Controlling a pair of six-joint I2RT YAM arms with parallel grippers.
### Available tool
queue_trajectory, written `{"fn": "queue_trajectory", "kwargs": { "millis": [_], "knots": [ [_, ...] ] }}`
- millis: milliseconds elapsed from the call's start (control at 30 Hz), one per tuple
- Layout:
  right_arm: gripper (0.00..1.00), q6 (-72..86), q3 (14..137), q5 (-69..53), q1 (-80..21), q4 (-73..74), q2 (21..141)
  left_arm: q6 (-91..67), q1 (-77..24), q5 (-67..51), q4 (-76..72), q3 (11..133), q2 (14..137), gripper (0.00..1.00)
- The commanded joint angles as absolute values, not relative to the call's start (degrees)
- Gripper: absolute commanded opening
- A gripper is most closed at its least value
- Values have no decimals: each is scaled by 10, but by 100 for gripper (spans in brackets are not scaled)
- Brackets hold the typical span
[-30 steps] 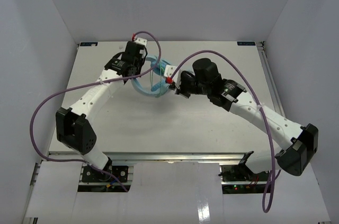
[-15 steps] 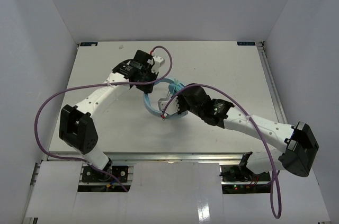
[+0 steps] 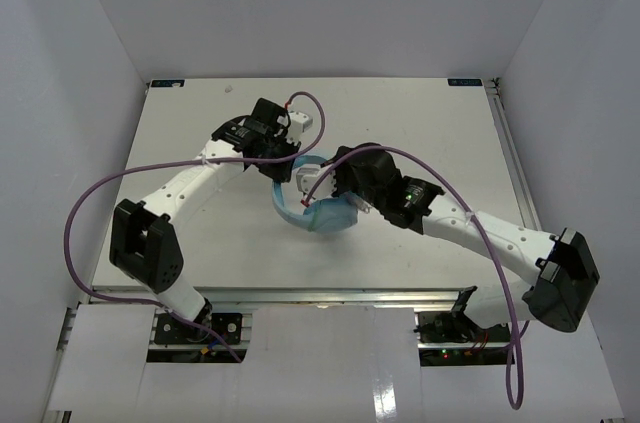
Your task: Wrap the headphones
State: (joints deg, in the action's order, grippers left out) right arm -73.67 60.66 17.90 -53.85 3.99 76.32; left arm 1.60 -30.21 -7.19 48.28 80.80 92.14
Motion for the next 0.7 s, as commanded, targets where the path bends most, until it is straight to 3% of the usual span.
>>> {"fn": "queue_trajectory", "kwargs": {
  "millis": [0,133,500,667],
  "knots": [
    [8,-733,671,128,-523,33,758,33,-334,-154,496,804,891,0],
    [8,-681,710,41,-522,130,756,32,-334,-145,492,804,893,0],
    [10,-713,664,61,-461,68,794,35,-334,-201,491,824,850,0],
    [31,-715,656,48,-457,72,802,35,-335,-220,498,828,846,0]
  ]
}}
